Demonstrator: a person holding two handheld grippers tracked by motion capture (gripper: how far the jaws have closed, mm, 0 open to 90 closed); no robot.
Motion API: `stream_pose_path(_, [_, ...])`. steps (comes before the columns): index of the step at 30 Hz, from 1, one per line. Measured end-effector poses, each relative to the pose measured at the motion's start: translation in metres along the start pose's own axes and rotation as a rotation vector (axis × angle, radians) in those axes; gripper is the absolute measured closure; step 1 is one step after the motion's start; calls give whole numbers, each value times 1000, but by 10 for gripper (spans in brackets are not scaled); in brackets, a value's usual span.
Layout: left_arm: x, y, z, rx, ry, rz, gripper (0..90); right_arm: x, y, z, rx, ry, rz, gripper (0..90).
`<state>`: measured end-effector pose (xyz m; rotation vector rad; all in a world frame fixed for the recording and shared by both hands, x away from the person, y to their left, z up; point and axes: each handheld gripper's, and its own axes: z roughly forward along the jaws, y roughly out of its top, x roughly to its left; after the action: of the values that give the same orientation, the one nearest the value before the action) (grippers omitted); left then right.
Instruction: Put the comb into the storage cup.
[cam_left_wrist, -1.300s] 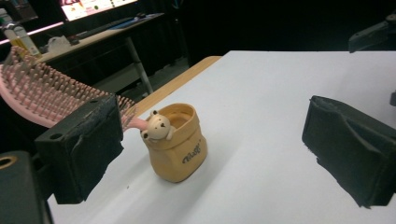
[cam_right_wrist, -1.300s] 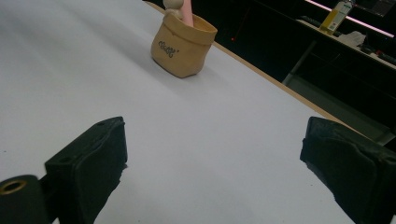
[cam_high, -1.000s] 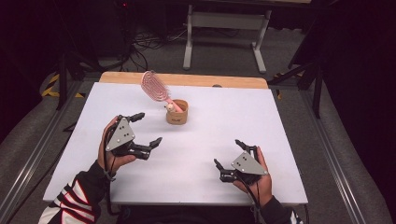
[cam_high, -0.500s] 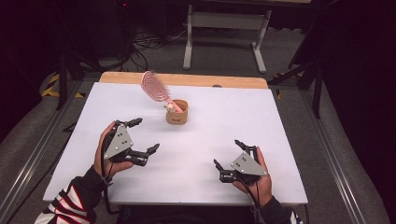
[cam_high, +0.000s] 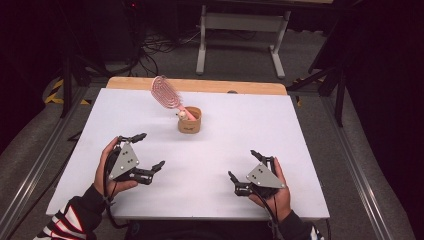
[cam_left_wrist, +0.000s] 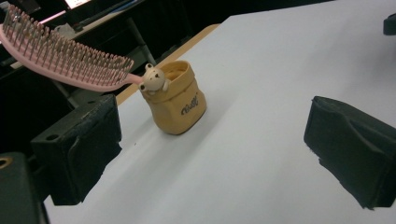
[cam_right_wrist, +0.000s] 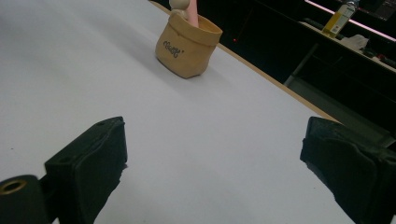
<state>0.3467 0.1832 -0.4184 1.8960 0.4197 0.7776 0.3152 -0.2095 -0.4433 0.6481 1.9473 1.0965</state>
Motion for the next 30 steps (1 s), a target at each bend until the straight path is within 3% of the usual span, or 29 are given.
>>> stream_pose_path(14, [0,-23,-8,51,30,-13,52,0,0,-1,-5,0,1,72])
stream_pose_path(30, [4,-44,-20,83,34,-73,50,-1,0,-1,-8,-2,9,72])
